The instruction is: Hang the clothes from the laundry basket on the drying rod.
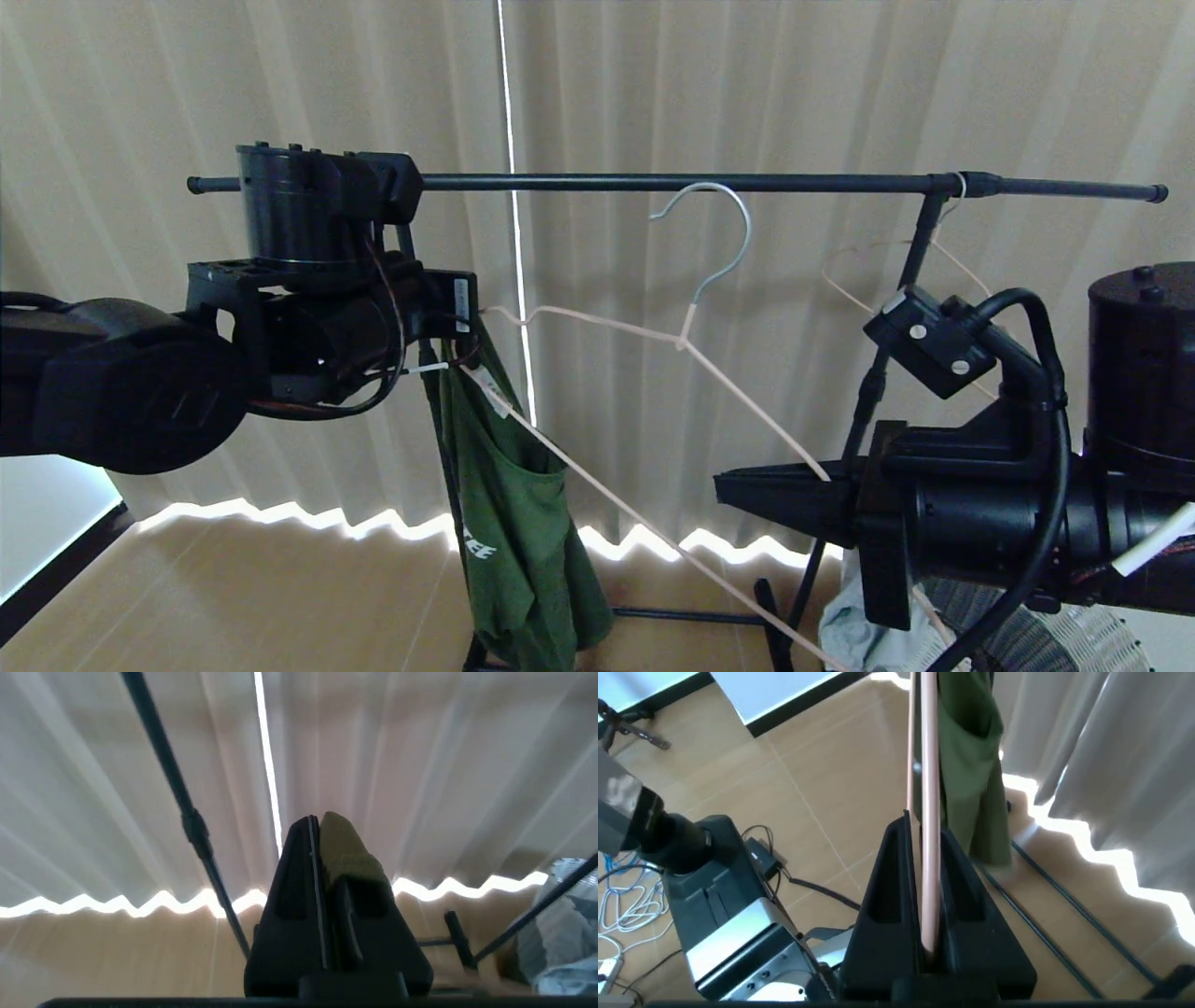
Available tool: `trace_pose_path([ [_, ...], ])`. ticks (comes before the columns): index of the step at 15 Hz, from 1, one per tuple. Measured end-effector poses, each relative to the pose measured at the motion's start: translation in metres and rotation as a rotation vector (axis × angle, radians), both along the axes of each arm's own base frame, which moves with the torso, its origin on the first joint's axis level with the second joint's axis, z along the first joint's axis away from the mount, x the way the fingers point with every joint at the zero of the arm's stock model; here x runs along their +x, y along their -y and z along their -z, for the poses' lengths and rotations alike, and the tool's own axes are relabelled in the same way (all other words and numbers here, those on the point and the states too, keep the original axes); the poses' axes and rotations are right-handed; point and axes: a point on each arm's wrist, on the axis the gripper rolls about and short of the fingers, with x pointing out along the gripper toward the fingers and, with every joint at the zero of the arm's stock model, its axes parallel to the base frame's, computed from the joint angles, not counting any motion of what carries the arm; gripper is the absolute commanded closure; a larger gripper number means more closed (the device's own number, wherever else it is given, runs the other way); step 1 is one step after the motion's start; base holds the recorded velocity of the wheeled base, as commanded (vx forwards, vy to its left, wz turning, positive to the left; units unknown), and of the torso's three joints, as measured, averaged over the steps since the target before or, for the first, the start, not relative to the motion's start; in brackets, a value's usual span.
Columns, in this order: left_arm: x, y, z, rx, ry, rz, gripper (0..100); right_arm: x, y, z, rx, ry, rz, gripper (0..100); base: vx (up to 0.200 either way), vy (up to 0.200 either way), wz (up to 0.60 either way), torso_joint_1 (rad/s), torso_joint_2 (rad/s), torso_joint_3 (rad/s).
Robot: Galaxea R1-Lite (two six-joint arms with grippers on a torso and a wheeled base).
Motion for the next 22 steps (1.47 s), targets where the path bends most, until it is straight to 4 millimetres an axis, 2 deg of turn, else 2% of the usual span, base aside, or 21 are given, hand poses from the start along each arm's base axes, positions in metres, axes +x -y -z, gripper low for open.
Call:
trace_pose_path([
  [7,-0.001,0.0,0.002,0.014,-0.005,-0.024,100,0.008,-0.008,-0.006,0.031,-0.019,0.018,100,0.0,0.0,0.0,0.0,0.0,0.0],
  [13,-0.007,0.004,-0.002,0.02,0.012,-0.056,100,0.033,-0.03,-0.003,0.081,-0.038,0.06,100,0.0,0.0,0.0,0.0,0.0,0.0],
  [18,-0.025,0.01,-0.011,0.006,0.034,-0.014,100,0.057,-0.053,0.004,0.083,-0.067,0.09,100,0.0,0.0,0.0,0.0,0.0,0.0],
  [22,-0.05,0.022,-0.018,-0.007,0.05,0.074,100,0.065,-0.061,0.009,0.077,-0.074,0.092,100,0.0,0.0,0.0,0.0,0.0,0.0],
])
